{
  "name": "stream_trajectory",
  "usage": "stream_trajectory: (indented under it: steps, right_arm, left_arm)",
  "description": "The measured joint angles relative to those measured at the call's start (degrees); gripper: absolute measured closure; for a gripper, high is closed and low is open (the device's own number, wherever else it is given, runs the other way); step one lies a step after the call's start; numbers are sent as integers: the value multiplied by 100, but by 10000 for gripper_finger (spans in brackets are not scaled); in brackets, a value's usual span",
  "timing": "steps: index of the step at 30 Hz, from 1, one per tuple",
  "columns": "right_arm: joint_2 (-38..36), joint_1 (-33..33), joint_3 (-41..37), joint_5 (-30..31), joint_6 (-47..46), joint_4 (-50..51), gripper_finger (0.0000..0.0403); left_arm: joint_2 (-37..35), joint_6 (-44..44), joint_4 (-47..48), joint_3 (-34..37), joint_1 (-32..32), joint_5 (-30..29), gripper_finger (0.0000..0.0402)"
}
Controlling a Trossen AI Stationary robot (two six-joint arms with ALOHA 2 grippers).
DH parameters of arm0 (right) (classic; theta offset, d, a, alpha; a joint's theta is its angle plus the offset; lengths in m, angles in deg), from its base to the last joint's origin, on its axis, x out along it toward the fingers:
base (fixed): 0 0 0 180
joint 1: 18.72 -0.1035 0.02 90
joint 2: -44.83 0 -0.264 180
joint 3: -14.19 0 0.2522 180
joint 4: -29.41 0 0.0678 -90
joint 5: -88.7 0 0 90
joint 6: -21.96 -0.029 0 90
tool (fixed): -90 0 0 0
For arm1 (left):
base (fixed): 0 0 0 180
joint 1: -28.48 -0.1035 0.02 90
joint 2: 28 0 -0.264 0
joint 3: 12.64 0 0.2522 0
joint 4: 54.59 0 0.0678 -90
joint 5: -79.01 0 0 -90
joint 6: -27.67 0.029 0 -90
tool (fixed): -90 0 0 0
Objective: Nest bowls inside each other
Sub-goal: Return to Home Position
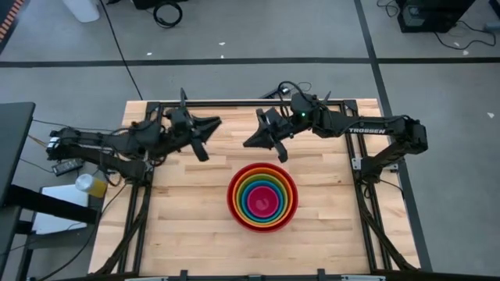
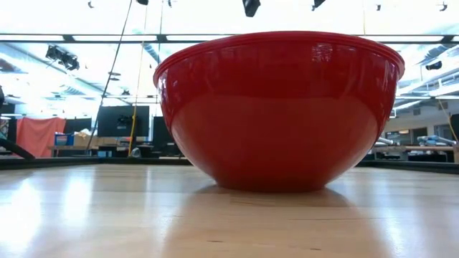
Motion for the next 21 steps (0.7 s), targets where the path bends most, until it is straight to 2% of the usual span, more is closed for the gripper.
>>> stream_trajectory:
  steps: [4,7,10,12,17,21]
  right_arm:
    - [82,74,2,452,256,291,387]
    - [161,84,-6,633,13,829,388]
    - [223,-8,-4,648,-44,595,396]
    - [222,-175,-4,701,75,67,397]
    - [214,-559,4,1269,164,-815,398]
    - [210,-852,4,2128,-186,-60,398]
  left_arm:
    - [-447,259,531,2,-187,261,344]
    - [-753,587,911,0,-317,594,353]
    - [-1099,826,1309,0,-398,605,366]
    - [-1371,961,1612,0,-445,600,375]
    - [-2103,1123,2532,0,-516,609,393]
    - [-2602,1221,3254,0,-518,755,396]
